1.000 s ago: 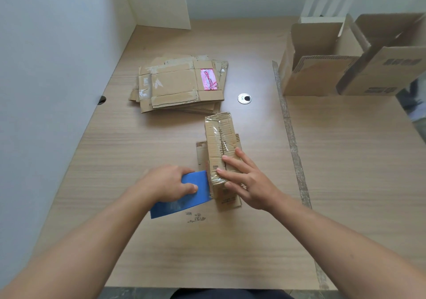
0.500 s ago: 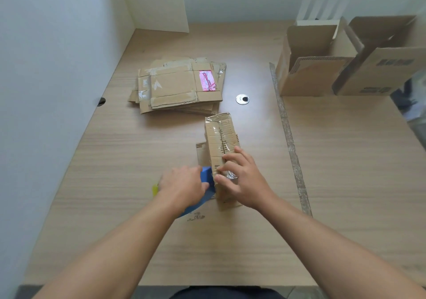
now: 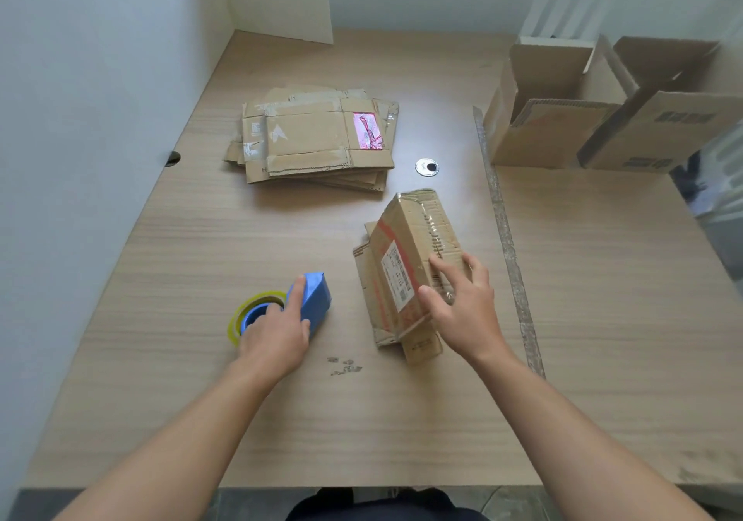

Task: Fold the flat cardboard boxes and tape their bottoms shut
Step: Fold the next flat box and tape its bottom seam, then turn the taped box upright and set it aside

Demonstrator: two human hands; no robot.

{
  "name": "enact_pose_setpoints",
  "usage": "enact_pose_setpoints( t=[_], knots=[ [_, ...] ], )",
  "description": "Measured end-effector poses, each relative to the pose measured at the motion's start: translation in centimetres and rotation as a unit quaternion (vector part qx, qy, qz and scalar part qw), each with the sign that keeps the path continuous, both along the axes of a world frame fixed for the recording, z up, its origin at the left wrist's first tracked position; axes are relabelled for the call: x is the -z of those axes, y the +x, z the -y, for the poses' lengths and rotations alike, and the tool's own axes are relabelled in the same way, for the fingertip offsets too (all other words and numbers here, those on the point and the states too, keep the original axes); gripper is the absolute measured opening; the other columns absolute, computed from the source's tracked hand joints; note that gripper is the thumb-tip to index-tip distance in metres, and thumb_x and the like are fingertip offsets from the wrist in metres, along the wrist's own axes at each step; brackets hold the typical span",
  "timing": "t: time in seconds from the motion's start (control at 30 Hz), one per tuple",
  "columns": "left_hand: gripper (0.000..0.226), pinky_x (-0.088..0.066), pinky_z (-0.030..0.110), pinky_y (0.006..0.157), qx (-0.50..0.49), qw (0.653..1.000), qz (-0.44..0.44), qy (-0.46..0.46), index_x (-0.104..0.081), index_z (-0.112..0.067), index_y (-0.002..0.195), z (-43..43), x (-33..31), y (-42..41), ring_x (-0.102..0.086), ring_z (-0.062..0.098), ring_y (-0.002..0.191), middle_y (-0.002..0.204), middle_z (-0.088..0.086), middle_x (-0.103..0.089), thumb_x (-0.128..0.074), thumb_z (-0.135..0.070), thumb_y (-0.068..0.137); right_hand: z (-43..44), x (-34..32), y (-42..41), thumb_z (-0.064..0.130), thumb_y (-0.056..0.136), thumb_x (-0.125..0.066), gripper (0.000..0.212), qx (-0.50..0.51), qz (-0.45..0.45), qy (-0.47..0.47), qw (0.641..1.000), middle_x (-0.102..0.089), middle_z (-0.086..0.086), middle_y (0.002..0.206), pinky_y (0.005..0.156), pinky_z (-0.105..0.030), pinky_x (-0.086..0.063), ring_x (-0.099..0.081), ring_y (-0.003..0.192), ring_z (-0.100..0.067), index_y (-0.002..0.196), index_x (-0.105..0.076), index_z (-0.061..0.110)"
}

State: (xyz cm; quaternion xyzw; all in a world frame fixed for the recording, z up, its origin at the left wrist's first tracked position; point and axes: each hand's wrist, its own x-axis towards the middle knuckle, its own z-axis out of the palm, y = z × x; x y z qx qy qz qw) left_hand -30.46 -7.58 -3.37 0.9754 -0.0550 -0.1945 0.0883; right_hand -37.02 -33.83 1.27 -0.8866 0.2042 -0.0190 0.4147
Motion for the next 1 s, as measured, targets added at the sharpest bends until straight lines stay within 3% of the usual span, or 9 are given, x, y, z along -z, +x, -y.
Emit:
enact_pose_setpoints(
  t=[0.13, 0.27, 0.37, 0.43, 0.57, 0.63, 0.73, 0.83, 1.0],
  knots=[
    [0.072, -0.044, 0.038, 0.071, 0.003, 1.0, 0.008, -0.005, 0.014, -0.041, 0.153, -0.3, 1.5, -0.3, -0.053, 0.028, 0.084, 0.106, 0.007, -0.047, -0.037, -0.041, 0.102, 1.0, 0.1, -0.9, 0.03, 0.097, -0.061, 0.048, 0.006, 0.007, 0.001, 1.0, -0.026, -0.007, 0.159, 0.118, -0.032, -0.022, -0.025, 0.146, -0.021, 0.143, -0.051, 0.026],
    [0.077, -0.045, 0.039, 0.073, 0.025, 0.999, 0.03, 0.0, 0.015, -0.04, 0.153, -0.2, 2.8, -0.3, -0.055, 0.029, 0.092, 0.1, 0.006, -0.042, -0.042, -0.041, 0.101, 2.3, 0.4, -1.1, 0.023, 0.098, -0.06, 0.044, 0.052, 0.044, 0.047, 0.997, -0.037, -0.006, 0.155, 0.111, -0.018, -0.027, -0.038, 0.139, -0.006, 0.142, -0.054, 0.02],
    [0.082, -0.047, 0.038, 0.069, 0.029, 0.999, 0.018, -0.016, 0.023, -0.046, 0.148, -0.5, 3.2, -0.2, -0.055, 0.028, 0.09, 0.097, 0.004, -0.04, -0.043, -0.042, 0.1, 3.1, 0.6, -1.0, 0.016, 0.099, -0.059, 0.036, 0.134, 0.079, 0.244, 0.957, -0.058, -0.005, 0.139, 0.1, -0.026, -0.049, -0.059, 0.119, -0.005, 0.133, -0.06, 0.027],
    [0.085, -0.044, 0.036, 0.064, 0.028, 0.999, -0.011, -0.027, 0.03, -0.051, 0.142, -0.8, 2.8, -0.1, -0.053, 0.025, 0.085, 0.095, 0.004, -0.042, -0.043, -0.043, 0.1, 3.2, 0.5, -1.0, 0.015, 0.099, -0.056, 0.03, 0.185, 0.085, 0.365, 0.908, -0.069, -0.003, 0.124, 0.079, -0.03, -0.058, -0.07, 0.098, -0.01, 0.122, -0.063, 0.034],
    [0.063, -0.041, 0.038, 0.095, -0.007, 0.999, 0.031, -0.032, -0.016, -0.038, 0.155, -0.2, 0.5, 0.0, -0.045, 0.03, 0.118, 0.129, 0.011, -0.048, -0.041, -0.049, 0.099, 3.2, 1.3, -1.3, 0.018, 0.101, -0.053, 0.036, 0.22, 0.091, 0.449, 0.861, -0.071, -0.004, 0.119, 0.065, -0.03, -0.057, -0.071, 0.088, -0.014, 0.133, -0.056, 0.033],
    [0.057, -0.034, 0.032, 0.104, -0.032, 0.986, 0.069, -0.149, -0.04, -0.03, 0.148, 0.6, -1.4, -0.3, -0.039, 0.022, 0.131, 0.143, 0.005, -0.044, -0.049, -0.05, 0.096, 2.8, 1.6, -1.4, 0.02, 0.102, -0.053, 0.038, 0.225, 0.087, 0.477, 0.845, -0.072, -0.005, 0.117, 0.068, -0.034, -0.058, -0.072, 0.093, -0.018, 0.138, -0.051, 0.032],
    [0.059, -0.035, 0.025, 0.103, -0.041, 0.935, -0.008, -0.352, -0.048, -0.029, 0.143, 2.7, -4.7, -0.5, -0.043, 0.003, 0.126, 0.136, -0.014, -0.048, -0.06, -0.054, 0.091, 2.0, 1.9, -1.3, 0.02, 0.103, -0.051, 0.033, 0.222, 0.084, 0.482, 0.843, -0.075, -0.003, 0.107, 0.065, -0.034, -0.058, -0.073, 0.088, -0.017, 0.135, -0.054, 0.027],
    [0.044, -0.051, 0.025, 0.093, -0.071, 0.874, -0.133, -0.462, -0.057, -0.034, 0.131, 5.1, -6.6, -0.6, -0.061, 0.004, 0.114, 0.121, -0.019, -0.066, -0.064, -0.048, 0.091, 1.2, 1.9, -1.1, 0.021, 0.102, -0.051, 0.03, 0.194, 0.084, 0.476, 0.854, -0.074, -0.004, 0.11, 0.067, -0.033, -0.058, -0.072, 0.087, -0.016, 0.132, -0.056, 0.026],
    [0.016, -0.049, 0.027, 0.066, -0.103, 0.931, 0.006, -0.351, -0.066, -0.029, 0.108, 7.5, -7.6, -0.7, -0.064, 0.012, 0.083, 0.088, -0.008, -0.068, -0.057, -0.035, 0.097, 0.9, 1.6, -1.1, 0.043, 0.072, -0.073, 0.052, 0.118, 0.041, 0.454, 0.882, -0.063, 0.01, 0.125, 0.082, -0.044, -0.06, -0.071, 0.101, -0.015, 0.119, -0.051, 0.042]
  ],
)
